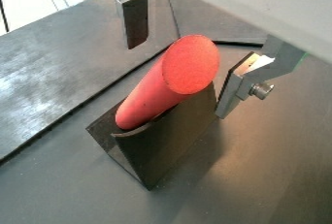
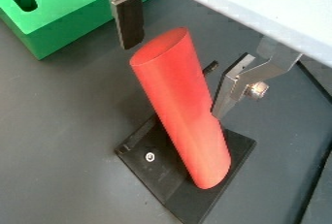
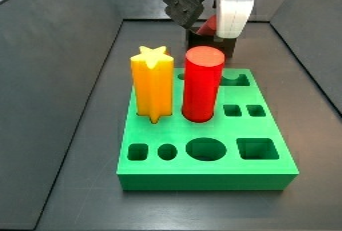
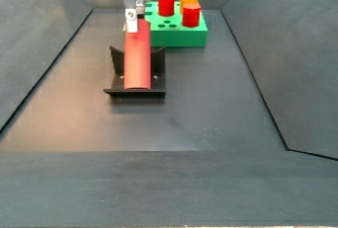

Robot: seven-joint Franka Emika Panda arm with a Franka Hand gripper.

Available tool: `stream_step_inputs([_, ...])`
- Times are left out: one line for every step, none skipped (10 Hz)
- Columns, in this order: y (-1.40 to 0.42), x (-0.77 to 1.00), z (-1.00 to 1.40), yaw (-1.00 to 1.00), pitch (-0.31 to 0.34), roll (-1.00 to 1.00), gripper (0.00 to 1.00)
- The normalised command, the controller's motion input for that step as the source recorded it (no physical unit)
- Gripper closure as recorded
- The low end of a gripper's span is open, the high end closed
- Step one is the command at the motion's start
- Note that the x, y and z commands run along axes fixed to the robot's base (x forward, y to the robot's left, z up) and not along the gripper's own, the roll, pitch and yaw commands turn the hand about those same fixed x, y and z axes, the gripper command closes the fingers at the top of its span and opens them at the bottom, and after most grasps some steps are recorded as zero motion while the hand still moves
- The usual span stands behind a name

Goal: Pick up the oval object. Move up. Place the oval object on the fixture. Regrasp the oval object. Move to above the board. Insert the oval object.
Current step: Regrasp the oval object.

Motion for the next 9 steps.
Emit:
stream_step_inputs([-0.01, 0.08, 0.00, 0.06, 0.211, -0.04, 0.00])
stream_step_inputs([-0.01, 0.08, 0.00, 0.06, 0.210, -0.04, 0.00])
stream_step_inputs([-0.01, 0.08, 0.00, 0.06, 0.210, -0.04, 0.00])
stream_step_inputs([-0.01, 0.08, 0.00, 0.06, 0.210, -0.04, 0.00])
stream_step_inputs([-0.01, 0.08, 0.00, 0.06, 0.210, -0.04, 0.00])
stream_step_inputs([-0.01, 0.08, 0.00, 0.06, 0.210, -0.04, 0.00])
stream_step_inputs([-0.01, 0.08, 0.00, 0.06, 0.210, -0.04, 0.00])
stream_step_inputs([-0.01, 0.08, 0.00, 0.06, 0.210, -0.04, 0.00])
stream_step_inputs([-0.01, 0.08, 0.00, 0.06, 0.210, -0.04, 0.00])
